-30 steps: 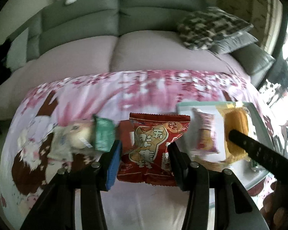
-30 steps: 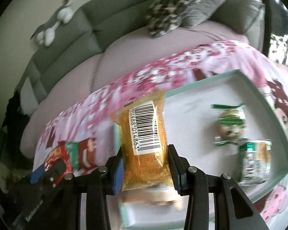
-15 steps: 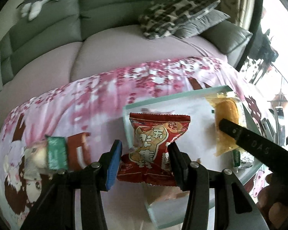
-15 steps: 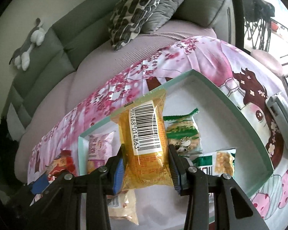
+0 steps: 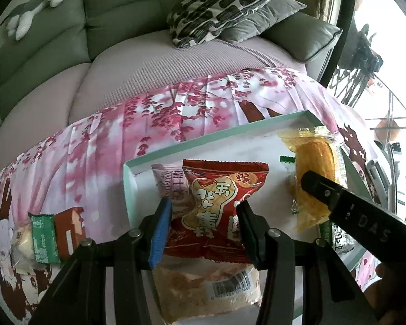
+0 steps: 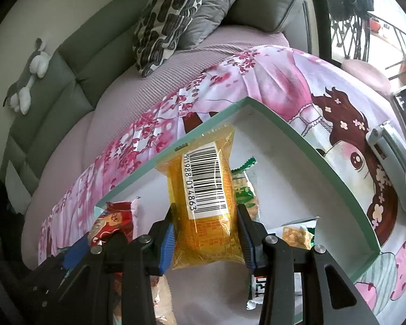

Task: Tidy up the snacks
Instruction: 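Carry the red snack bag with the left tool while the right tool carries the bun bag to the tray, then release the red snack bag in the tray while the right tool releases the bun bag, then move both open tools back from the tray toward the snack pile, then grasp the cream cup with the left tool while the right tool grasps the small red candy, then carry the cream cup with the left tool while the right tool carries the candy to the tray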

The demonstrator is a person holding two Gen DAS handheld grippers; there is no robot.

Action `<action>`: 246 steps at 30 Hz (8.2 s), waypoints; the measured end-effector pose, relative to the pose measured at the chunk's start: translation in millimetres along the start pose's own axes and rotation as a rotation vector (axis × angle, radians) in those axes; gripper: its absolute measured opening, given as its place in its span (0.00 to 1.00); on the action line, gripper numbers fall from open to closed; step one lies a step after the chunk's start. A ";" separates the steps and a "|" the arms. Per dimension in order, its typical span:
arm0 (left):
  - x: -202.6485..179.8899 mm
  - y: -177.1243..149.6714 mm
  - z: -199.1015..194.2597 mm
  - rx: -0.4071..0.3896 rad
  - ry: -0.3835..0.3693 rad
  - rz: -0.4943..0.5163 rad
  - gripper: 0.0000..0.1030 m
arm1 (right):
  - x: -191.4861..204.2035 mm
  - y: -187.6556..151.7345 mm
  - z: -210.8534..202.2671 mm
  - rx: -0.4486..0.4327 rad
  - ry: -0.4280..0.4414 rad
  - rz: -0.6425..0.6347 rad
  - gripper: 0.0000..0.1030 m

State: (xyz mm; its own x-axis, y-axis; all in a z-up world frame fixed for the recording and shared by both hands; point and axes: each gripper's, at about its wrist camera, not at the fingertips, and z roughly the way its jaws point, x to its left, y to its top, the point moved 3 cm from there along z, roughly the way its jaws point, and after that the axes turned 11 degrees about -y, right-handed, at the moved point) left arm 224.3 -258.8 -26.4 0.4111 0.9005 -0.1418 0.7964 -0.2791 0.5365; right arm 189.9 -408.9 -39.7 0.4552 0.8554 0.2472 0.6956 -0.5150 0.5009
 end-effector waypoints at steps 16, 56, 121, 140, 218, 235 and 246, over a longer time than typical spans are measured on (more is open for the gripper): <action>-0.3 0.8 -0.2 0.003 0.002 0.005 0.64 | -0.6 -1.0 -0.8 0.002 0.000 0.003 0.43; 71.1 -5.4 -25.7 -0.045 0.171 -0.264 0.92 | 9.1 -3.2 -0.7 -0.016 -0.064 -0.071 1.00; 239.2 -140.2 -150.8 -0.122 0.324 -0.710 0.97 | 184.3 -106.4 -40.2 -0.006 0.172 -0.488 1.00; 277.7 -194.7 -138.3 -0.036 0.259 -0.827 0.97 | 237.7 -171.4 -10.2 0.076 0.149 -0.682 1.00; 264.1 -178.3 -90.9 0.011 0.041 -0.821 0.38 | 250.1 -181.0 15.0 0.131 0.255 -0.698 0.24; 263.6 -169.5 -128.6 -0.093 0.084 -0.814 0.38 | 239.6 -164.2 -20.6 0.075 0.308 -0.646 0.24; 235.8 -141.5 -144.2 -0.164 0.101 -0.730 0.38 | 216.8 -136.7 -44.9 0.010 0.303 -0.566 0.24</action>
State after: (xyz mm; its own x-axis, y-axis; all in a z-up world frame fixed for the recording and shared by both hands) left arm 144.6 41.1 -15.8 -0.2445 0.8661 -0.4359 0.7713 0.4462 0.4540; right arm 168.5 -150.5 -17.3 -0.1604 0.9722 0.1707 0.7882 0.0221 0.6150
